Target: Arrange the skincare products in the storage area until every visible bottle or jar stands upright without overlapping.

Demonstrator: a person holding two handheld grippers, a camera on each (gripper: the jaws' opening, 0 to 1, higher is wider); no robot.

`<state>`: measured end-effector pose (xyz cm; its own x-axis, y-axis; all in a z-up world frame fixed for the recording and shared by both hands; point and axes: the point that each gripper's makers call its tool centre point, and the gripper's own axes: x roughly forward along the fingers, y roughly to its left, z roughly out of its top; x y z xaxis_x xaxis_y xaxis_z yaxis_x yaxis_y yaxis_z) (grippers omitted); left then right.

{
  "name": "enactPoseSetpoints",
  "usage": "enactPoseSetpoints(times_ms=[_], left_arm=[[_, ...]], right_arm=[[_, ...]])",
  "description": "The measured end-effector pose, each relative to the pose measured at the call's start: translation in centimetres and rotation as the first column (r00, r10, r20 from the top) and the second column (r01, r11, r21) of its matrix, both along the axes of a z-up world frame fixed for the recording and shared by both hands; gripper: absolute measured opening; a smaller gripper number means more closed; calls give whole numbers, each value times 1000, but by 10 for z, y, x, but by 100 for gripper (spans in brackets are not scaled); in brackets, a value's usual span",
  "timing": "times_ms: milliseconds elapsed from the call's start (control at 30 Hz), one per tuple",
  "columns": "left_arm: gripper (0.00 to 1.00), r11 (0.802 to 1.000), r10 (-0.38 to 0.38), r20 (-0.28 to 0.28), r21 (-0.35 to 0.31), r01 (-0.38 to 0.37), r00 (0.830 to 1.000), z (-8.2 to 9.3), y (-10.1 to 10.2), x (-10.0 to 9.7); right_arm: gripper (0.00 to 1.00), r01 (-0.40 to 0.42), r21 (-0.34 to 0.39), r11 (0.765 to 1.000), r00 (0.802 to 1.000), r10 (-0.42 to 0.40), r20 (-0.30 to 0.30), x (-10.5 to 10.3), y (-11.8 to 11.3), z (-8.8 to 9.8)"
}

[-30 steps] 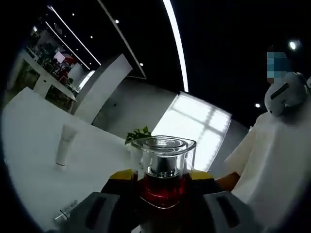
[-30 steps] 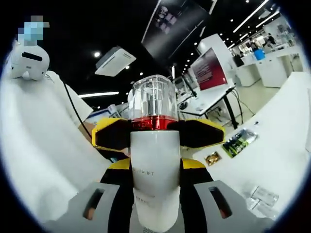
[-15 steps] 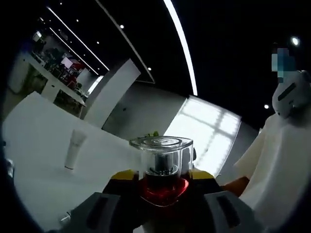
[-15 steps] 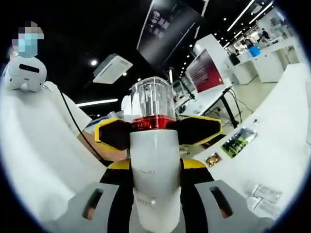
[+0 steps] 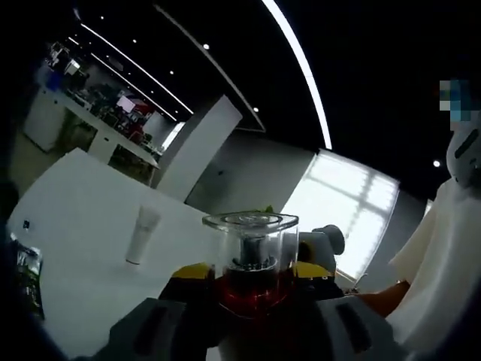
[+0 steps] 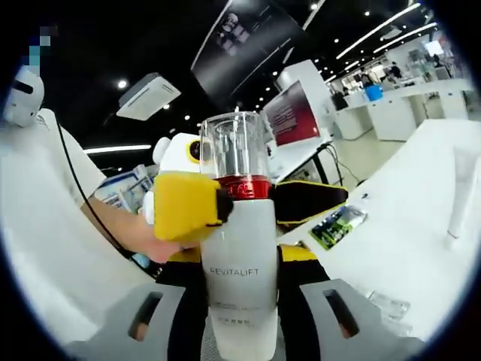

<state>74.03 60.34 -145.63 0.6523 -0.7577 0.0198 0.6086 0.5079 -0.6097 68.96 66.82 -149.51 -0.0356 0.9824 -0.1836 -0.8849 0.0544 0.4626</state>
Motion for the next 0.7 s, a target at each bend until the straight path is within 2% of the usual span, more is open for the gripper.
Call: enactPoseSetpoints(times_ms=[300, 567, 700], left_arm=[[39, 991, 132, -88, 7, -132, 987, -8, 16, 16], [39, 985, 172, -92, 36, -169, 981, -9, 26, 20], [39, 980, 196, -106, 29, -194, 975, -10, 31, 23]], right_arm=[[31, 135, -46, 990, 989, -132, 63, 19, 2, -2], [43, 139, -98, 985, 980, -122, 154, 14, 2, -9], [44, 138, -147, 979, 974, -108, 197, 11, 1, -18]])
